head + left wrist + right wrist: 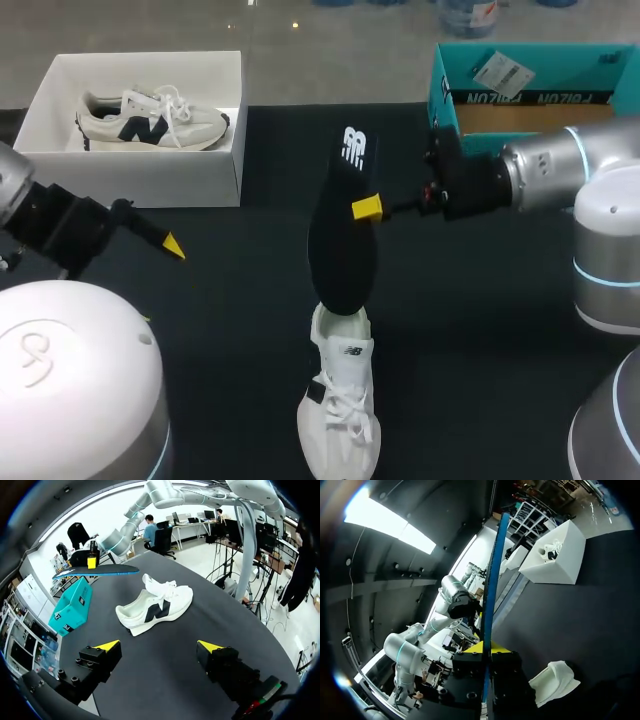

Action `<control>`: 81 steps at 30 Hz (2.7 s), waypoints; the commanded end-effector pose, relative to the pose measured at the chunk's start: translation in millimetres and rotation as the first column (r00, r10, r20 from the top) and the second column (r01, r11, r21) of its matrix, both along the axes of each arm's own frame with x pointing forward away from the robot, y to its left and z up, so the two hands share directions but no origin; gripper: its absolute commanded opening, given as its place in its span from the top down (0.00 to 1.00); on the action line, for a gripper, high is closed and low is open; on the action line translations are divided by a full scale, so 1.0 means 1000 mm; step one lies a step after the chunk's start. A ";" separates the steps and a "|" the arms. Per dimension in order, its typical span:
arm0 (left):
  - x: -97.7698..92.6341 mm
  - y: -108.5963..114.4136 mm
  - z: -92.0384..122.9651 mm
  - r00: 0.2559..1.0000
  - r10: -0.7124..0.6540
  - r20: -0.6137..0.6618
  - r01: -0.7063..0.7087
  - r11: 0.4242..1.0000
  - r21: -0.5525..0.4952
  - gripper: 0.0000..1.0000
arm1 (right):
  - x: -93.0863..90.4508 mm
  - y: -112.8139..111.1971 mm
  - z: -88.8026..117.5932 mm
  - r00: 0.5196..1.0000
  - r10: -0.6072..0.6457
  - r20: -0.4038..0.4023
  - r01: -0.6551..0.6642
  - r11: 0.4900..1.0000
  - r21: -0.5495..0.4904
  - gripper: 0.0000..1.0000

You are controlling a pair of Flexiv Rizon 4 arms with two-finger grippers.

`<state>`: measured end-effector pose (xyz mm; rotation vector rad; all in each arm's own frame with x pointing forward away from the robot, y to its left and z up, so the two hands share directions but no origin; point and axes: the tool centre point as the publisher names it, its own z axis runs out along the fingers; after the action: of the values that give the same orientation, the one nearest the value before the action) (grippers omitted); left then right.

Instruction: Take the shoe out of the shoebox, open the shoe tongue, remove and reinsert the insole, then place the shoe into the shoebox

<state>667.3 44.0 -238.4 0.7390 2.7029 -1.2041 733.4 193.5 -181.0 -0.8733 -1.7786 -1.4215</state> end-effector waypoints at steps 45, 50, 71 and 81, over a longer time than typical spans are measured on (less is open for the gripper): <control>0.000 0.000 0.000 1.000 0.000 -0.001 0.000 1.000 0.002 0.00 | 0.012 -0.010 -0.102 0.971 -0.233 -0.058 0.228 0.970 -0.088 1.00; 0.000 0.000 0.000 1.000 0.000 -0.001 0.000 1.000 0.002 0.00 | 0.012 -0.010 -0.102 0.971 -0.233 -0.058 0.228 0.970 -0.088 1.00; 0.000 0.000 0.000 1.000 0.000 -0.001 0.000 1.000 0.002 0.00 | 0.015 -0.016 -0.101 0.970 -0.244 -0.017 0.239 0.961 -0.137 1.00; 0.000 0.000 0.000 1.000 0.000 -0.001 0.000 1.000 0.002 0.00 | 0.019 -0.023 -0.093 0.967 -0.252 0.025 0.252 0.951 -0.177 1.00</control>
<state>666.8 43.8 -238.2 0.7383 2.7025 -1.2033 753.5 170.0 -278.7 -1.2196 -1.8524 -1.4551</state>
